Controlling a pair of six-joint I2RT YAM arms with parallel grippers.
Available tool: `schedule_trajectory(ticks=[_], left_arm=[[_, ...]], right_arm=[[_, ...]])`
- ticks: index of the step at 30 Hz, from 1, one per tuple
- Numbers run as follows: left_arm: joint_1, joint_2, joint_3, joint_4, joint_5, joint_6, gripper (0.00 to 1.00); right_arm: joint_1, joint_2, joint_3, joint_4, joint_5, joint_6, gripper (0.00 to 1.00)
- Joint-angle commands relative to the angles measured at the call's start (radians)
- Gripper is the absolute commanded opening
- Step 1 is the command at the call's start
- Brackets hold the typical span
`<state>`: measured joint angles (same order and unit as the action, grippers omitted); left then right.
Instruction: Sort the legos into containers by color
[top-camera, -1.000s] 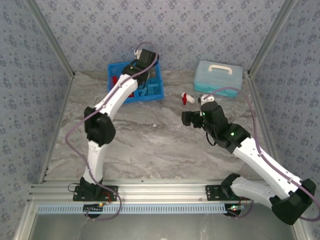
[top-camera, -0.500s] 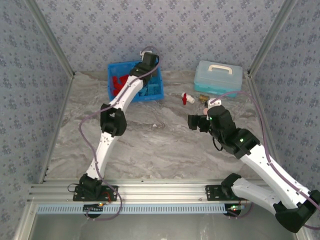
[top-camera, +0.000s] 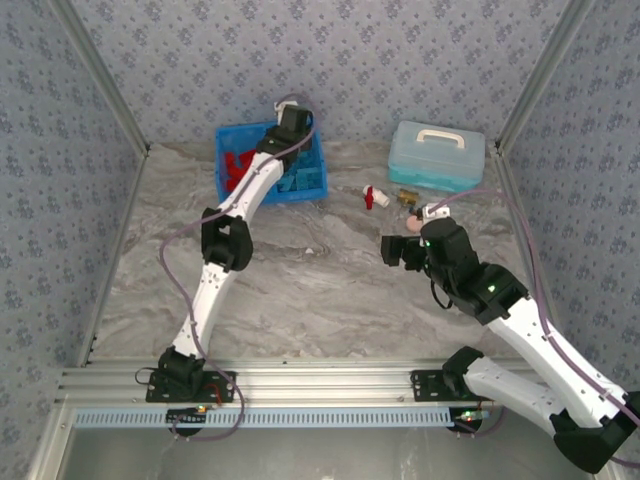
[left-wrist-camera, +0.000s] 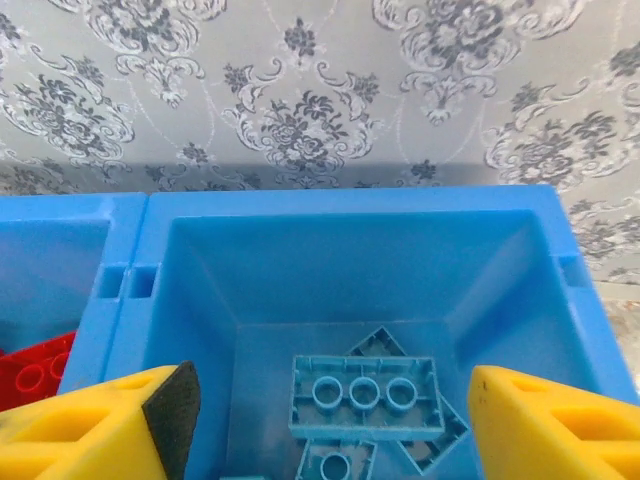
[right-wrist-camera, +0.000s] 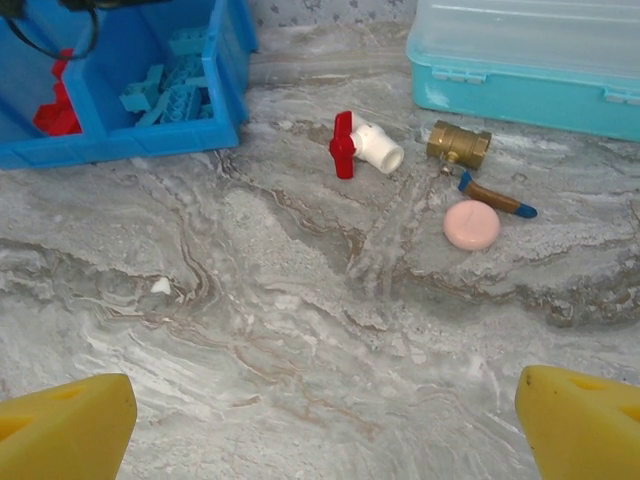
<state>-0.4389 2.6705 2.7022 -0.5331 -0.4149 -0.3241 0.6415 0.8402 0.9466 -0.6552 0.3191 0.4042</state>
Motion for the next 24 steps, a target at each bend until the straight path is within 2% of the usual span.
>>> schedule_trajectory(ticks=[1,3,6,10,13,18,24], left_arm=[[-0.026,-0.200,0.012,-0.081,0.043,-0.033,0.74],[-0.052,-0.332,-0.078,-0.091,0.046,-0.031,0.75],[-0.101,-0.579,-0.372,0.025,0.059,0.021,0.79],[-0.142,-0.893,-0.791,0.219,0.187,0.091,0.83],[-0.147,-1.075,-1.031,0.293,0.240,0.099,0.90],[-0.149,-1.317,-1.350,0.334,0.183,0.100,0.99],[-0.148,-1.510,-1.691,0.367,0.028,0.161,0.99]], right_arm=[[-0.016,-0.005,-0.044,0.008,0.052,0.013,1.00],[-0.028,-0.006,-0.084,0.043,0.121,0.019,1.00],[-0.058,-0.009,-0.151,0.106,0.228,0.013,1.00],[-0.128,-0.009,-0.244,0.228,0.322,-0.023,1.00],[-0.210,-0.001,-0.325,0.346,0.353,-0.055,1.00],[-0.399,0.055,-0.469,0.617,0.273,-0.162,1.00],[-0.571,0.203,-0.587,0.961,0.102,-0.278,1.00]])
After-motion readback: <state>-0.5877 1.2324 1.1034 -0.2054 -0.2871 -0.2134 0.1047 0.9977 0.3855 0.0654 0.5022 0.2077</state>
